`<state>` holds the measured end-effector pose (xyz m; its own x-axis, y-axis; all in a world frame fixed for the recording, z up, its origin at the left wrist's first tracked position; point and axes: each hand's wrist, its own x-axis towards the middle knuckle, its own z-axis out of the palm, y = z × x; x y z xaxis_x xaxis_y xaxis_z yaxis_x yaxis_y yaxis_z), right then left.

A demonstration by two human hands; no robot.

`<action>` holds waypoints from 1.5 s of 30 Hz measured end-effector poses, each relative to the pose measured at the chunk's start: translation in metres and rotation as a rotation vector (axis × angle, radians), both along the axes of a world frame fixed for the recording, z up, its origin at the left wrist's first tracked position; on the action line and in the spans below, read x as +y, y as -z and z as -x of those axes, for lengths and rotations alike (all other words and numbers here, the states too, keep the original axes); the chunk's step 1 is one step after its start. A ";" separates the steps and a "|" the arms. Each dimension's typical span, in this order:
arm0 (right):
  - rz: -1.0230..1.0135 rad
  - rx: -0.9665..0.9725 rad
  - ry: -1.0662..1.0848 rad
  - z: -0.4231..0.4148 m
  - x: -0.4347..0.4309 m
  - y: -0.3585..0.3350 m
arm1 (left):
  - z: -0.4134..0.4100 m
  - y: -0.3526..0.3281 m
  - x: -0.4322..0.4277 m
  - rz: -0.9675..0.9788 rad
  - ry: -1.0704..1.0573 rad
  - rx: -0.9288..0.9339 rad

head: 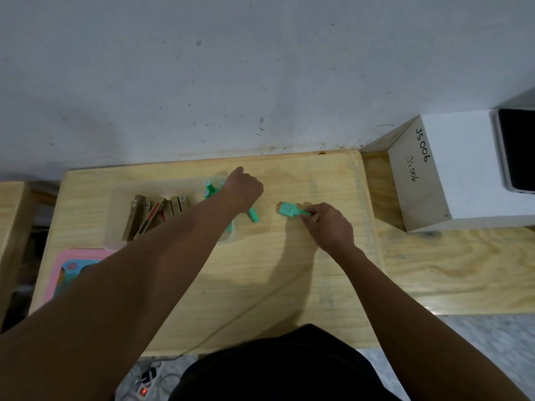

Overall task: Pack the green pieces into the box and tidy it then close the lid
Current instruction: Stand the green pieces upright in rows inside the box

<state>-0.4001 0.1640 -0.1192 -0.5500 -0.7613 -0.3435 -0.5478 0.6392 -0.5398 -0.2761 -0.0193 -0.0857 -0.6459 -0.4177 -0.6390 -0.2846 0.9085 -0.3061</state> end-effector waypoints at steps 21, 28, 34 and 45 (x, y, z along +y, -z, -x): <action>0.064 -0.148 0.154 0.015 0.002 0.000 | -0.003 0.025 0.036 -0.154 -0.391 0.526; 0.285 -0.292 0.200 0.015 -0.005 -0.022 | -0.014 -0.011 0.037 -0.713 -1.110 1.155; 0.423 -0.509 0.179 -0.006 -0.023 -0.046 | -0.067 -0.047 0.026 -0.802 -1.246 1.284; 0.442 -0.498 -0.079 -0.068 -0.038 -0.089 | -0.168 -0.076 0.038 -0.626 -1.157 1.248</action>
<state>-0.3317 0.1258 -0.0305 -0.3431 -0.9201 -0.1887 -0.2015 0.2684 -0.9420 -0.1084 0.0183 -0.0094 -0.4063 -0.8693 -0.2814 -0.5571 -0.0084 0.8304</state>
